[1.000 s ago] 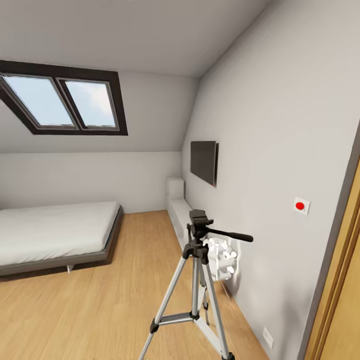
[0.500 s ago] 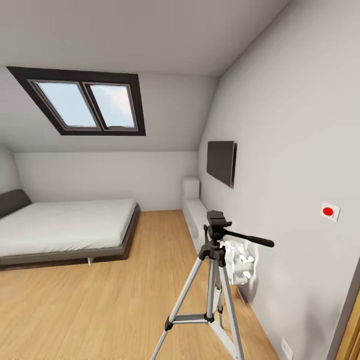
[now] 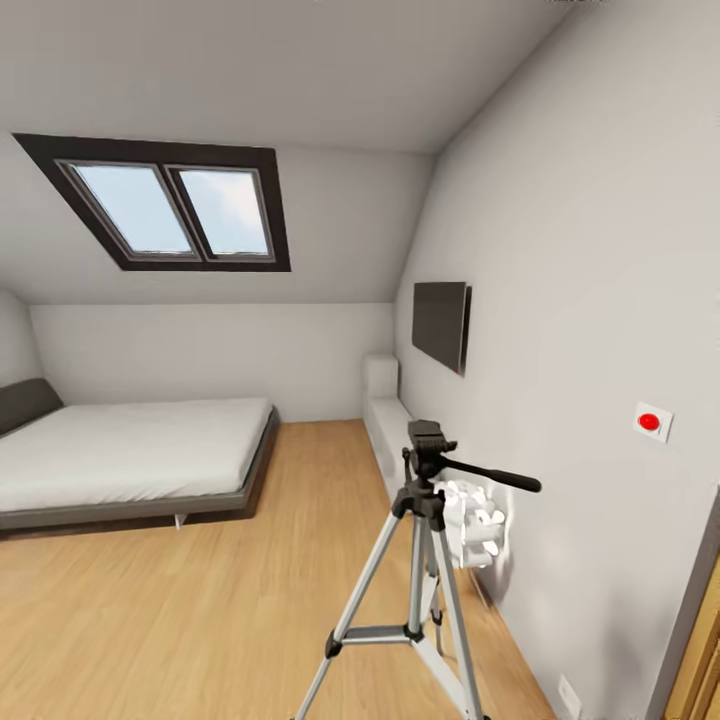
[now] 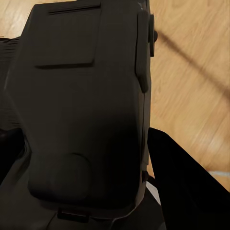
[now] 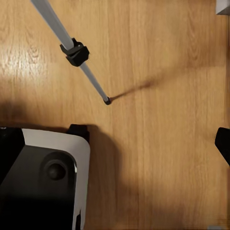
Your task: Attach the digital camera to the camera tripod in the bedroom.
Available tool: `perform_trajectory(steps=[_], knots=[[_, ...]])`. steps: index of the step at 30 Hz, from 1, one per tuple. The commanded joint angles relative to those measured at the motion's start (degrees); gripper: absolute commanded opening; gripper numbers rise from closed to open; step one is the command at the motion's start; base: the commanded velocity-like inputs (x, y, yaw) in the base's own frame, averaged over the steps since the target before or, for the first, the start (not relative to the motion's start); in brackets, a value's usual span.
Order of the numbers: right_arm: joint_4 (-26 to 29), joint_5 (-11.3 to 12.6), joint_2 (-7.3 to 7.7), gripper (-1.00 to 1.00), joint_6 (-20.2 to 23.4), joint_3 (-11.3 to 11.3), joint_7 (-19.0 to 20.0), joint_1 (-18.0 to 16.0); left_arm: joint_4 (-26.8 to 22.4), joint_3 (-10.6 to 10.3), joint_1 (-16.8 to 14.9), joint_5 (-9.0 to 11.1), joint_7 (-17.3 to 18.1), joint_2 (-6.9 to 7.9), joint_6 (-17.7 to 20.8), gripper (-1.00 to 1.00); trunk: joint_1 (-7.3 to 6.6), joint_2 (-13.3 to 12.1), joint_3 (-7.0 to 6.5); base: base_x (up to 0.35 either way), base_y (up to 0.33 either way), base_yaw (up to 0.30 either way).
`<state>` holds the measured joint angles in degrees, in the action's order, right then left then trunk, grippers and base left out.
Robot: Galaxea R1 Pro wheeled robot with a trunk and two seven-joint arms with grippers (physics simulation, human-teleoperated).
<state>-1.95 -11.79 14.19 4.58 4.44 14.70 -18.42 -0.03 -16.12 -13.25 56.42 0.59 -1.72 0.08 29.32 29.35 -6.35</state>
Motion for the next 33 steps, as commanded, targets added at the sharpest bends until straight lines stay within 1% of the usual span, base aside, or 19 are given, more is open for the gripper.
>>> perform_trajectory(steps=[1, 5, 12, 19, 33], knots=[[-0.1, -0.5, 0.05, 1.0, 0.1, 0.5, 0.2, 0.0, 0.0, -0.5, 0.0, 0.5, 0.1, -0.01, 0.0, -1.0, 0.0, 0.0, 0.02, -0.124, -0.193, 0.0], [0.0, -0.5, 0.12, 1.0, -0.1, 0.5, 0.2, 0.0, 0.0, -0.5, 0.0, 0.4, 0.1, -0.03, 0.0, -1.0, 0.0, 0.0, 0.02, -0.083, -0.117, 0.0], [-0.1, -0.5, 0.13, 1.0, -0.2, 0.5, 0.2, 0.0, 0.0, -0.5, 0.0, 0.4, 0.2, -0.04, 0.0, -1.0, 0.0, 0.0, 0.02, -0.023, -0.029, 0.0], [0.0, -0.5, 0.21, 1.0, -0.2, 0.5, 0.2, 0.0, 0.0, -0.5, 0.0, 0.4, 0.2, -0.02, 0.0, -1.0, 0.0, 0.0, 0.02, -0.158, -0.146, 0.0], [0.0, -0.5, 0.22, 1.0, -0.2, 0.4, 0.2, 0.0, 0.0, -0.5, 0.0, 0.4, 0.2, -0.03, 0.0, -1.0, 0.0, 0.0, 0.02, -0.017, -0.023, 0.0]])
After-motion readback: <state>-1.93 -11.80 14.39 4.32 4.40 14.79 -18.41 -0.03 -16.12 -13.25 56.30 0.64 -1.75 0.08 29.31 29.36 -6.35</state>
